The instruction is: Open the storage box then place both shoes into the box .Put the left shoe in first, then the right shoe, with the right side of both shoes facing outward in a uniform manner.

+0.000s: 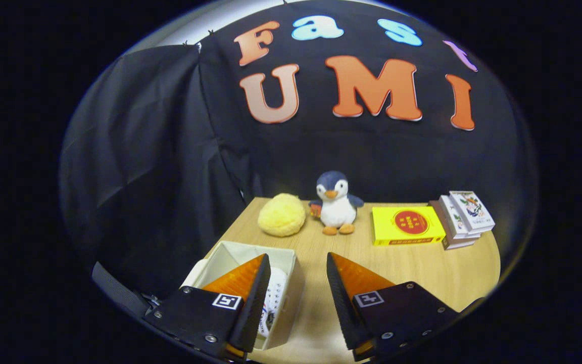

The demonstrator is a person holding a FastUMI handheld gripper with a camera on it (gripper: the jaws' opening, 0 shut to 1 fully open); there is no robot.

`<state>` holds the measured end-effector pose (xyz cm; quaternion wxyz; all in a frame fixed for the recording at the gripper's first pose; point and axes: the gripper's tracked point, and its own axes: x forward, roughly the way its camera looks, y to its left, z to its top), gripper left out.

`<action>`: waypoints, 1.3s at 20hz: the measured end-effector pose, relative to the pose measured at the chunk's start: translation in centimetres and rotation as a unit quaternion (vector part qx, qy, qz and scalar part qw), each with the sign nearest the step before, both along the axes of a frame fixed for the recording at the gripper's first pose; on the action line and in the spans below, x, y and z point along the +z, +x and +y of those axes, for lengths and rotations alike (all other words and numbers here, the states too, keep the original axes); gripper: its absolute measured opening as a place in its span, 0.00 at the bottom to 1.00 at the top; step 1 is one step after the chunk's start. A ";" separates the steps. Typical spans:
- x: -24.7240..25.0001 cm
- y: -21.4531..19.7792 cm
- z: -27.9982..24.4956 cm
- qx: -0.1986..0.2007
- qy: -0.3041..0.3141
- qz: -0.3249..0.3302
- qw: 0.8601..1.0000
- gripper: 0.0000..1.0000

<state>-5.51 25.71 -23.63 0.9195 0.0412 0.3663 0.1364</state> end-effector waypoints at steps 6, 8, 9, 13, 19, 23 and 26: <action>8.2 4.3 -7.1 0.003 -0.024 -0.160 0.987 0.77; 10.4 5.2 -8.4 -0.002 -0.018 -0.190 0.982 0.81; 11.3 5.6 -9.0 -0.006 -0.014 -0.201 0.980 0.86; 14.2 7.1 -11.5 -0.027 -0.005 -0.241 0.970 0.97; 15.9 8.0 -14.2 -0.048 0.000 -0.270 0.962 0.97; 16.5 7.7 -14.3 -0.046 0.003 -0.287 0.957 0.97; 16.9 7.6 -14.6 -0.045 -0.008 -0.308 0.950 0.97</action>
